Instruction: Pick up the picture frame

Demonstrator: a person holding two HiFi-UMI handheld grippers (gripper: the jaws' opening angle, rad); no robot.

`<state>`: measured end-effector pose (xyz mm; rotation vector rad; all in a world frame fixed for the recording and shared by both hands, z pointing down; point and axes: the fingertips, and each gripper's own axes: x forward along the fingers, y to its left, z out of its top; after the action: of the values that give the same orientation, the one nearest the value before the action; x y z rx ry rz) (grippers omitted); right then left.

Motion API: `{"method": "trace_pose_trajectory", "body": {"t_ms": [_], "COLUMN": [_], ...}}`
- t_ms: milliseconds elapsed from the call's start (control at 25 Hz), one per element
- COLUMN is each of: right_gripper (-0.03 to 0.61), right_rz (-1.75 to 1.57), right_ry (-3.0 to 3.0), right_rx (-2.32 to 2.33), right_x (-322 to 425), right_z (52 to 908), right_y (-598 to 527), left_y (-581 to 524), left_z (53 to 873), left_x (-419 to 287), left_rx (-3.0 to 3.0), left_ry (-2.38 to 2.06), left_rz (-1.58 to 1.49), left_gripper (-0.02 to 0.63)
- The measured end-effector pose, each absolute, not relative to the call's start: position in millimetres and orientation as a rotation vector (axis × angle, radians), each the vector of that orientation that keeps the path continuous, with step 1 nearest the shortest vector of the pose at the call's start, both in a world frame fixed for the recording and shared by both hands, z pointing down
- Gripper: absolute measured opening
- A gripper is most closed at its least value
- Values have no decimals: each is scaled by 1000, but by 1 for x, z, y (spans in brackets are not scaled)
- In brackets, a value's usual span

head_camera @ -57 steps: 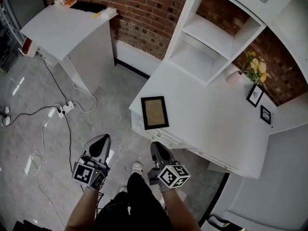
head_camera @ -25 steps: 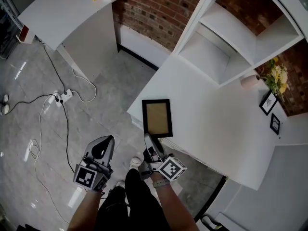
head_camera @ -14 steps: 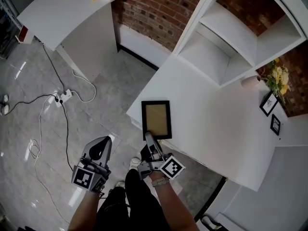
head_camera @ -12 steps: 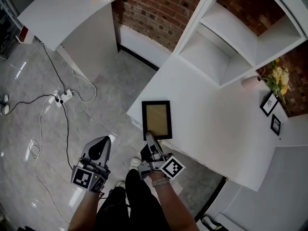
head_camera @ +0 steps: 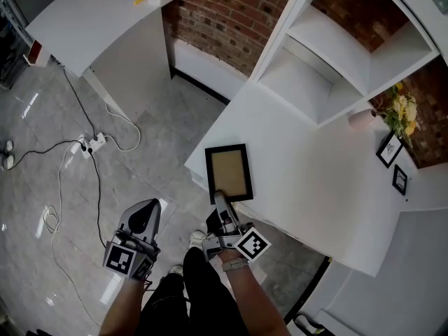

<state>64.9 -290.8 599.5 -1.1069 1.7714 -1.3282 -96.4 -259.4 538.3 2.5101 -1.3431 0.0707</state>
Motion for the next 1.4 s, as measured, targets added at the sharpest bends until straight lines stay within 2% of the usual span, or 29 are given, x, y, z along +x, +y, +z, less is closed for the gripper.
{"method": "trace_pose_trajectory", "body": {"t_ms": [1400], "right_gripper": [60], "right_rz": [-782], "right_ry": [1937], "right_rx": [-1649], "right_x": [192], "right_z": [521], "right_y": [-188], "left_y": [-224], "left_z": [489], "left_x": [-47], "left_rx": [2679], "left_ry": [-1134], "left_rz": [42], "left_gripper": [8]}}
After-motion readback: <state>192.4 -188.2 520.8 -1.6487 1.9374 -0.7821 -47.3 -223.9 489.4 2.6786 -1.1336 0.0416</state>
